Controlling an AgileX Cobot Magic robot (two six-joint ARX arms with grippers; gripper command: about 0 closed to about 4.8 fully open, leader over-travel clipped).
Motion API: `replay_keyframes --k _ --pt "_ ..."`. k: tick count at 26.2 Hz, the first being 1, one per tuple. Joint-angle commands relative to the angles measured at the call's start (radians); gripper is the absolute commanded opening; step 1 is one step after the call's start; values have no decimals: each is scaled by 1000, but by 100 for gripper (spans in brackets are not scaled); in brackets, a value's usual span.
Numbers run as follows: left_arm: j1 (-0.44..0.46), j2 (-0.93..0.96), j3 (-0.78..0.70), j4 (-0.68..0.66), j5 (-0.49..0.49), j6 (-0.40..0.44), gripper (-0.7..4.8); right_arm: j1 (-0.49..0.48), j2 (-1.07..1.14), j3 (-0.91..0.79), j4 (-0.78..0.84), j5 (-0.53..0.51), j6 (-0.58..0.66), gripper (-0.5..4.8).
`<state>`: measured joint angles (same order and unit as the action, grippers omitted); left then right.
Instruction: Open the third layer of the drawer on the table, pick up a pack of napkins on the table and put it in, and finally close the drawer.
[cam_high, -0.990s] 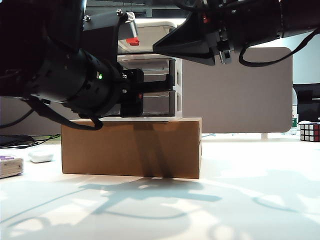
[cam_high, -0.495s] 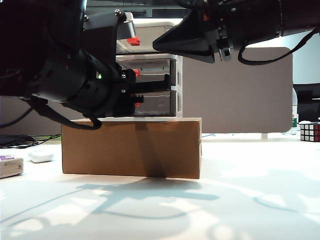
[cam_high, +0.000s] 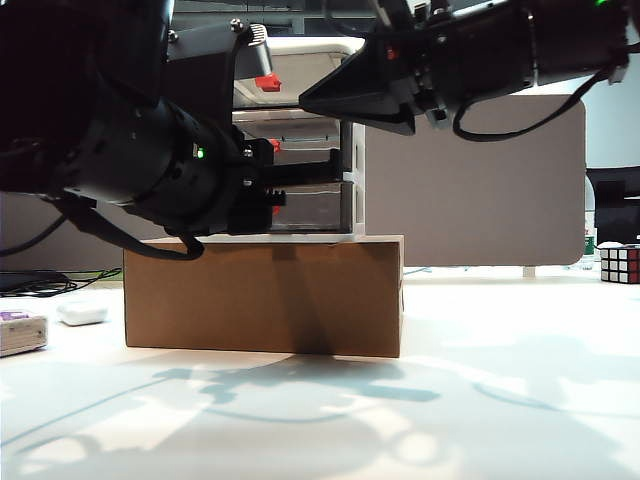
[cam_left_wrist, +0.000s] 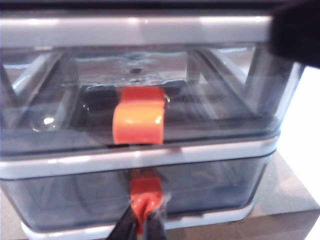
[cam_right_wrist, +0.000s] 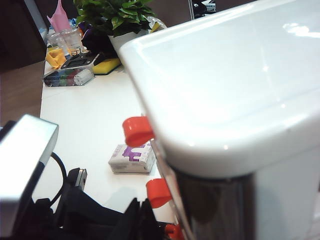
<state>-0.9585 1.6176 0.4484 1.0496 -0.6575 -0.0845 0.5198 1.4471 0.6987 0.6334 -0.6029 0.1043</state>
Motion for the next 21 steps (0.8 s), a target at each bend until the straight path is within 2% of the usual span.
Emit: replay_keyframes --k 1,11,21 --pt "-2 -3 5 5 4 -2 -6 0 23 22 14 8 1 -6" --pt "-79 -5 -23 -1 -26 -2 -6 0 27 23 7 90 0 -6" --pt "-175 -44 -71 -2 -121 -2 -6 0 38 23 8 115 0 -6"
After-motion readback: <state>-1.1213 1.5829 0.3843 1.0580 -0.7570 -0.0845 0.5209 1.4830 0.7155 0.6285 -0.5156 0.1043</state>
